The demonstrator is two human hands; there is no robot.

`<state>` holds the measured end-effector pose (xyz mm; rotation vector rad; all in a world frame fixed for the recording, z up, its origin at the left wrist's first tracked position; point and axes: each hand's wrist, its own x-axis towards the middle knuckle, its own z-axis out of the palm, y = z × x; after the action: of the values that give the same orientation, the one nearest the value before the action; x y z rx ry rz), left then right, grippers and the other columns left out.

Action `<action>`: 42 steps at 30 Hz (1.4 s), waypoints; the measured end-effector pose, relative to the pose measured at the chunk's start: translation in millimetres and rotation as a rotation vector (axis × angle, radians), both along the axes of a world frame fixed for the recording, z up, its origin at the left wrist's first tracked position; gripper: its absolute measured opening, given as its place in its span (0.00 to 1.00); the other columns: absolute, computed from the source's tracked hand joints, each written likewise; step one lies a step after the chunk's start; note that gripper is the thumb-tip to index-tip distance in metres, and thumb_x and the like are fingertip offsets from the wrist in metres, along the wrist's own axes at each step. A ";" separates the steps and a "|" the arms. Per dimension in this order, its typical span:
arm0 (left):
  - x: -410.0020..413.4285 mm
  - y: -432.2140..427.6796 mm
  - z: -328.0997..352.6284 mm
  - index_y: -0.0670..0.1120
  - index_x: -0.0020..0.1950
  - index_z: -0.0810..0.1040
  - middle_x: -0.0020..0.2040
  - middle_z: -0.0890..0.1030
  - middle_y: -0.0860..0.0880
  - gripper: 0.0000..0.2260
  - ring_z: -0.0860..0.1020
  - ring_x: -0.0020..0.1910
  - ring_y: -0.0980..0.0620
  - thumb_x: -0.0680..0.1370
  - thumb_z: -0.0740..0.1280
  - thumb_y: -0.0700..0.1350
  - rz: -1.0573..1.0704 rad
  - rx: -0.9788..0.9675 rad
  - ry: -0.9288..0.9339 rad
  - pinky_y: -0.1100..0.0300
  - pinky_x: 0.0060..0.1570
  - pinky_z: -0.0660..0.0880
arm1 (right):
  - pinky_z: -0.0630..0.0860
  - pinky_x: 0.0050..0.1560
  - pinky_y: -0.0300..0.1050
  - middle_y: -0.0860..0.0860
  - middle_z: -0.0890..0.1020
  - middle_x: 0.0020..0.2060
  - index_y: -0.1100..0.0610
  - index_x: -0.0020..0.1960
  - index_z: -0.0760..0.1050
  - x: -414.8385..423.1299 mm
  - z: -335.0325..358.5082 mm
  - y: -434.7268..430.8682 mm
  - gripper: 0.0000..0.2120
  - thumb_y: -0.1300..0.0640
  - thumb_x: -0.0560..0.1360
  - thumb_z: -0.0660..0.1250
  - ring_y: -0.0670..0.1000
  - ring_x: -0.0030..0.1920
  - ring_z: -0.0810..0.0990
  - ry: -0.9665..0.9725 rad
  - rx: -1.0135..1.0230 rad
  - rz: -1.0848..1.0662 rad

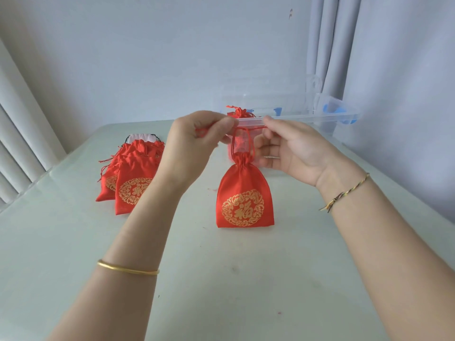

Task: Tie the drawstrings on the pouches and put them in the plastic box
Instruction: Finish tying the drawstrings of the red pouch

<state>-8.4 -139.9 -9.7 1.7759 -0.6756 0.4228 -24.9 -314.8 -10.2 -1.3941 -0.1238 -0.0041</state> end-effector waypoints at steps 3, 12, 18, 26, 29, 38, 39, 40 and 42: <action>6.4 4.7 -3.5 0.47 0.46 0.80 0.41 0.83 0.53 0.12 0.79 0.38 0.58 0.81 0.57 0.47 0.030 0.054 0.079 0.67 0.37 0.73 | 0.71 0.31 0.40 0.48 0.78 0.27 0.54 0.31 0.66 2.0 -0.8 -5.5 0.18 0.49 0.78 0.60 0.48 0.28 0.78 0.042 0.033 -0.056; 17.1 11.7 -14.8 0.45 0.31 0.79 0.42 0.83 0.51 0.28 0.79 0.44 0.55 0.81 0.50 0.57 0.229 0.187 0.185 0.56 0.47 0.72 | 0.69 0.24 0.34 0.51 0.79 0.35 0.53 0.23 0.67 7.7 -8.6 -6.2 0.24 0.48 0.77 0.61 0.46 0.29 0.77 0.180 0.492 -0.001; 18.0 7.4 -12.8 0.47 0.25 0.64 0.46 0.85 0.44 0.27 0.81 0.54 0.51 0.82 0.48 0.54 -0.237 -0.471 0.500 0.55 0.53 0.73 | 0.70 0.22 0.33 0.47 0.77 0.24 0.53 0.30 0.64 7.4 -14.5 1.3 0.20 0.48 0.78 0.58 0.45 0.25 0.79 0.212 0.523 -0.057; 8.3 -6.8 -8.8 0.46 0.28 0.59 0.25 0.59 0.50 0.24 0.61 0.22 0.53 0.81 0.51 0.56 -0.298 -0.772 0.617 0.59 0.29 0.75 | 0.61 0.20 0.33 0.46 0.65 0.17 0.53 0.32 0.63 9.5 -19.4 2.6 0.18 0.50 0.78 0.59 0.46 0.17 0.64 0.171 0.166 -0.139; 6.5 -7.7 -7.4 0.45 0.28 0.63 0.25 0.64 0.50 0.23 0.63 0.23 0.53 0.81 0.54 0.54 -0.223 -0.536 0.578 0.61 0.28 0.72 | 0.62 0.21 0.32 0.47 0.68 0.17 0.54 0.32 0.64 7.8 -16.5 2.4 0.18 0.51 0.78 0.60 0.46 0.17 0.65 0.140 0.089 -0.172; -7.9 -9.4 -2.0 0.43 0.39 0.80 0.30 0.73 0.50 0.04 0.70 0.28 0.57 0.74 0.69 0.41 -0.234 0.187 0.442 0.67 0.33 0.72 | 0.61 0.21 0.34 0.53 0.80 0.34 0.57 0.33 0.70 -6.9 5.5 13.3 0.16 0.52 0.78 0.61 0.45 0.21 0.70 -0.147 -0.014 -0.155; -8.3 -10.2 -1.7 0.43 0.38 0.79 0.29 0.73 0.51 0.05 0.70 0.28 0.56 0.74 0.69 0.41 -0.225 0.195 0.434 0.67 0.32 0.72 | 0.61 0.21 0.35 0.53 0.79 0.35 0.57 0.33 0.72 -6.9 4.8 14.6 0.16 0.52 0.78 0.61 0.45 0.21 0.70 -0.158 -0.026 -0.158; -8.1 -10.7 -1.7 0.42 0.39 0.79 0.29 0.73 0.51 0.05 0.70 0.27 0.56 0.74 0.69 0.41 -0.218 0.188 0.433 0.67 0.31 0.71 | 0.61 0.21 0.35 0.53 0.79 0.35 0.58 0.35 0.73 -6.4 4.0 15.2 0.16 0.51 0.78 0.60 0.45 0.22 0.70 -0.154 -0.033 -0.159; -7.0 -10.8 -2.2 0.36 0.43 0.78 0.29 0.72 0.51 0.06 0.69 0.27 0.57 0.75 0.68 0.40 -0.212 0.150 0.441 0.67 0.31 0.71 | 0.62 0.21 0.36 0.54 0.79 0.35 0.59 0.40 0.74 -4.7 2.1 14.5 0.19 0.46 0.79 0.56 0.47 0.21 0.70 -0.090 -0.044 -0.153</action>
<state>-15.4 -150.6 -12.0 1.8318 -0.5806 -0.1670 -29.6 -300.3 -8.1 -1.4451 -0.0929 -0.1924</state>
